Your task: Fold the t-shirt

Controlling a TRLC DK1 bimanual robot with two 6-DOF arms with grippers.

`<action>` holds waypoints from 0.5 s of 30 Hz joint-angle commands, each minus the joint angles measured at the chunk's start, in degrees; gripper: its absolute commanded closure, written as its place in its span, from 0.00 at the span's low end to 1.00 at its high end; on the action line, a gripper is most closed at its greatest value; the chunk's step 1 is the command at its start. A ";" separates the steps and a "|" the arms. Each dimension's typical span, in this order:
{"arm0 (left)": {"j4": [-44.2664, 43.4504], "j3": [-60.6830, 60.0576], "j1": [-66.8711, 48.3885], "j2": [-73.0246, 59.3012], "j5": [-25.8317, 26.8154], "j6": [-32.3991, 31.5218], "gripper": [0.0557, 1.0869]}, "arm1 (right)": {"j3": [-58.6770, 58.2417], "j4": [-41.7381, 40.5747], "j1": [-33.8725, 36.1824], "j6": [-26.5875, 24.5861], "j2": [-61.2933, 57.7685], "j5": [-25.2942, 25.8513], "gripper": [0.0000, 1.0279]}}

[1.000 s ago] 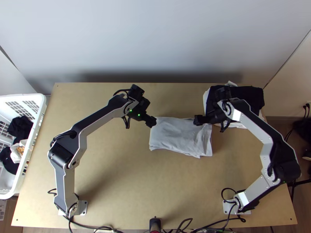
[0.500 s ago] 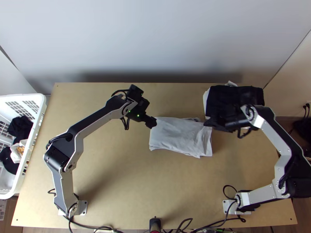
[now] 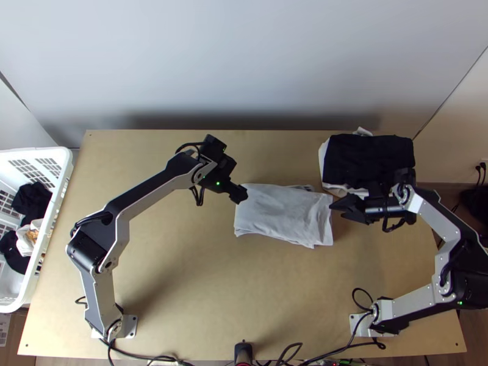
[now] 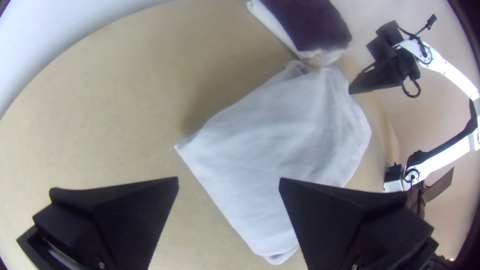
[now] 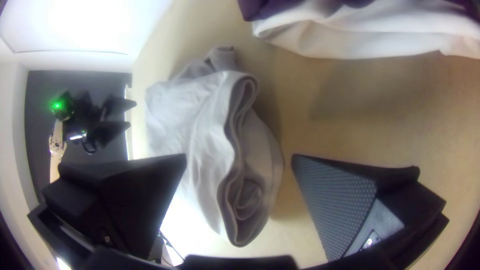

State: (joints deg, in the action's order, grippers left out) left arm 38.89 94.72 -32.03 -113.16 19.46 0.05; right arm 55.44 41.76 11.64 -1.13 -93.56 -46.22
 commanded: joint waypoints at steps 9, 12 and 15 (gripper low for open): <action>-0.05 -1.29 0.04 1.02 -0.04 0.21 0.05 | -2.97 -4.32 1.81 -1.95 -9.19 -11.70 0.05; -0.13 -1.29 0.13 1.02 -0.04 0.47 0.05 | -2.71 -5.63 -0.30 -1.77 -10.86 -11.79 0.05; -0.13 -1.29 0.13 0.66 -0.04 0.56 0.05 | -1.91 -6.51 -2.94 -0.90 -12.35 -11.88 0.05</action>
State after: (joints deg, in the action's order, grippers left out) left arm 38.87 93.62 -32.01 -112.33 19.44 0.32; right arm 52.82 37.21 12.16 -2.85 -102.19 -56.84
